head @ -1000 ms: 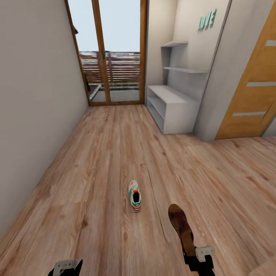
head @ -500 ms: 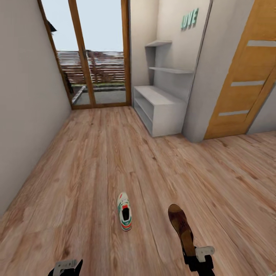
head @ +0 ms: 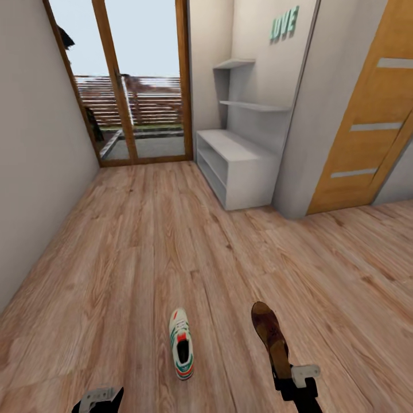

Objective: Pick up the two gym shoes and the two sandals from the corridor floor and place them onto the hallstand (shoe rack) in the corridor, making sure they are on the rack and not on the floor. Arrange them so the two gym shoes are next to each other and the two sandals are next to each other.

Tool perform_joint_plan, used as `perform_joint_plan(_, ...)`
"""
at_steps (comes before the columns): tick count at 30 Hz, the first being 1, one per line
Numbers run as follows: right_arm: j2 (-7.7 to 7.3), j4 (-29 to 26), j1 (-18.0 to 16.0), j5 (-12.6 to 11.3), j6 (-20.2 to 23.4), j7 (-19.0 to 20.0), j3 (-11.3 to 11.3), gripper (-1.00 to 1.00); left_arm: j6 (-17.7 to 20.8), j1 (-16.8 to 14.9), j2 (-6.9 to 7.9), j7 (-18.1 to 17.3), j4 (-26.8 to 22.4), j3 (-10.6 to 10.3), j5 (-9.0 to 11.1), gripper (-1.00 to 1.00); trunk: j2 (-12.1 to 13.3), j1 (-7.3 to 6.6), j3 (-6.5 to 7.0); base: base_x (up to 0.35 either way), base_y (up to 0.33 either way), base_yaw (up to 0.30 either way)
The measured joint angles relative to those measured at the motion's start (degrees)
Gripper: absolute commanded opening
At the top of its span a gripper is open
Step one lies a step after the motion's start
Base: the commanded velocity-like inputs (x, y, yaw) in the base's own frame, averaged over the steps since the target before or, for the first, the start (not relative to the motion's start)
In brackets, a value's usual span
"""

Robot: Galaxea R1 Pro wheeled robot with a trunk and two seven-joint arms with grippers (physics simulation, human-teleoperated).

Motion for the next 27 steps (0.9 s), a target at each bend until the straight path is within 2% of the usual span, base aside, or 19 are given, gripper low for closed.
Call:
perform_joint_plan(2, 0.03, -2.5, 0.0, 0.0, 0.2, 0.0, 0.0, -1.00, 0.1, -0.1, 0.04, 0.2, 0.1, 0.0, -0.1, 1.00, 0.0, 0.00, 0.01, 0.339, 0.000, -0.001)
perform_joint_plan(4, 0.04, -7.2, 0.0, 0.0, 1.2, 0.0, -0.1, -1.00, 0.6, -0.4, 0.10, 1.0, 0.1, -0.1, -0.1, 1.00, 0.0, 0.00, 0.01, 0.339, 0.000, 0.000)
perform_joint_plan(8, 0.04, -20.2, -0.1, -0.3, 14.2, 0.2, -0.1, -1.00, 1.2, -1.5, -0.44, 5.9, -0.2, -0.6, -0.3, 1.00, 0.0, 0.01, 0.01, 0.216, 0.000, 0.000)
perform_joint_plan(9, 0.03, -25.4, -0.3, -0.4, 20.6, 0.2, -0.1, -1.00, 2.3, -3.5, -0.76, 7.0, 0.0, -0.7, -0.3, 1.00, 0.0, 0.03, 0.01, 0.024, 0.000, 0.000)
perform_joint_plan(10, 0.02, -31.9, -0.4, -0.4, 25.8, 0.2, -0.2, -1.00, 6.9, -6.1, -1.14, 7.6, 0.1, -0.8, -0.7, 1.00, 0.0, 0.03, 0.01, 0.010, 0.000, 0.000)
perform_joint_plan(11, -0.02, -35.0, -0.5, -0.4, 27.7, 0.2, -0.2, -1.00, 10.9, -7.6, -1.66, 7.7, 0.1, -0.9, -1.4, 1.00, 0.0, 0.03, 0.01, 0.006, 0.000, 0.000)
perform_joint_plan(14, -0.09, -36.2, -0.5, -0.4, 28.8, 0.2, -0.2, -1.00, 13.3, -8.9, -3.19, 7.7, -0.1, -1.0, -3.5, 1.00, 0.0, 0.04, 0.00, 0.003, 0.000, 0.000)
perform_joint_plan(15, -0.12, -36.4, -0.5, -0.4, 29.2, 0.2, -0.3, -1.00, 13.8, -9.5, -4.09, 7.8, -0.2, -1.0, -5.2, 1.00, 0.0, 0.04, 0.00, 0.000, 0.000, 0.000)
perform_joint_plan(19, -0.24, -36.7, -0.5, -0.4, 30.8, 0.2, -0.4, -1.00, 14.3, -10.6, -5.84, 7.9, 0.0, -1.0, -8.7, 1.00, 0.0, 0.04, 0.00, 0.000, 0.000, 0.000)
perform_joint_plan(22, -0.44, -36.8, -0.5, -0.4, 32.0, 0.2, -0.4, -1.00, 14.3, -10.8, -6.32, 7.8, 0.1, -0.9, -10.1, 1.00, 0.0, 0.04, 0.00, 0.000, 0.000, 0.000)
perform_joint_plan(27, -0.49, -37.0, -0.5, -0.4, 32.9, 0.2, -0.3, -1.00, 14.4, -10.9, -6.47, 7.3, 0.3, -0.9, -10.8, 1.00, 0.0, 0.04, 0.00, 0.000, 0.000, 0.000)
